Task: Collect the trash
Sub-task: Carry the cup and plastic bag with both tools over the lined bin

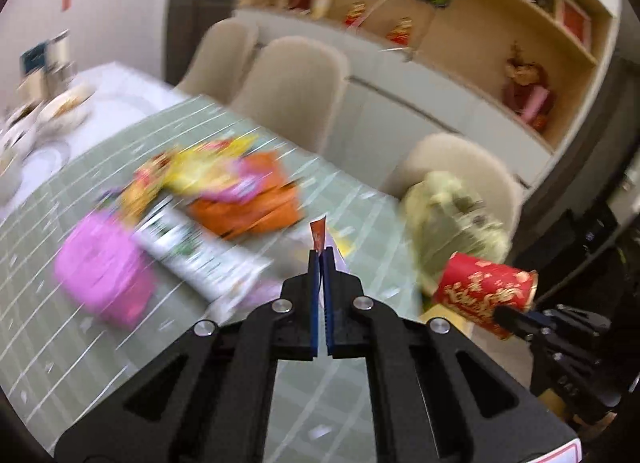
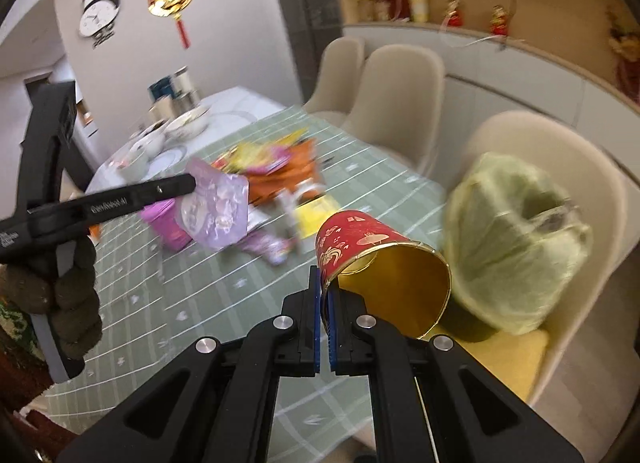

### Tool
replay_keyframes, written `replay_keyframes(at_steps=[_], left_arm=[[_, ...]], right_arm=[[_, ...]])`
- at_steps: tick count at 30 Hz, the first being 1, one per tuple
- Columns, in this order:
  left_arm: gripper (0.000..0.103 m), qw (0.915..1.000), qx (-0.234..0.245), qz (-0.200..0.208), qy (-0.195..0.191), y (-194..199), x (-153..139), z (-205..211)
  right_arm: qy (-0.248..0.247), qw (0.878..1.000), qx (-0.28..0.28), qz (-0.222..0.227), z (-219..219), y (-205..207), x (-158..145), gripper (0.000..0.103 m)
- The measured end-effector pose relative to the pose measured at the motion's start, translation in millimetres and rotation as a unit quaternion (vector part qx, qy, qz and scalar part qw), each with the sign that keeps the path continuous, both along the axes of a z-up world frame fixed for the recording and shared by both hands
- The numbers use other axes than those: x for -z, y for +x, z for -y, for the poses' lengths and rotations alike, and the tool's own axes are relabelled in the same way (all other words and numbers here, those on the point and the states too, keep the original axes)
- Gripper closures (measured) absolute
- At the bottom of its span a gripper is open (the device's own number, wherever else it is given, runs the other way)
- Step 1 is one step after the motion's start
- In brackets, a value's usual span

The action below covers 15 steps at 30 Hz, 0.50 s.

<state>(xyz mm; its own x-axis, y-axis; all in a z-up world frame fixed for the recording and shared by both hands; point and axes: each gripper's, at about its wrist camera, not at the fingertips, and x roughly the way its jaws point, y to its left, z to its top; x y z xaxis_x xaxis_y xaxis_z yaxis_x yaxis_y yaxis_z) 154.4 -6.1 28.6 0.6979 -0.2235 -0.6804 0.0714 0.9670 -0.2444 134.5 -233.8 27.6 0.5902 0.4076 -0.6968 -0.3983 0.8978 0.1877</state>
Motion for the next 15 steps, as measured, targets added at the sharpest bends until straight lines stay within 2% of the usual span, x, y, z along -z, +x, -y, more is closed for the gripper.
replay_keyframes(at_steps=[4, 8, 11, 15], left_arm=[[0.101, 0.997, 0.071, 0.031, -0.009, 39, -25, 67], [0.101, 0.9902, 0.132, 0.039, -0.022, 77, -34, 132], [0.101, 0.9857, 0.164, 0.034, -0.015, 108, -29, 178], [0.101, 0.9823, 0.187, -0.002, -0.003, 156, -4, 232]], right_arm=[[-0.013, 0.998, 0.056, 0.018, 61, 13, -13, 0.098], [-0.021, 0.993, 0.11, 0.027, 123, 30, -21, 0.098], [-0.022, 0.989, 0.144, 0.027, 166, 46, -20, 0.098], [-0.013, 0.984, 0.175, 0.017, 217, 73, -10, 0.098]])
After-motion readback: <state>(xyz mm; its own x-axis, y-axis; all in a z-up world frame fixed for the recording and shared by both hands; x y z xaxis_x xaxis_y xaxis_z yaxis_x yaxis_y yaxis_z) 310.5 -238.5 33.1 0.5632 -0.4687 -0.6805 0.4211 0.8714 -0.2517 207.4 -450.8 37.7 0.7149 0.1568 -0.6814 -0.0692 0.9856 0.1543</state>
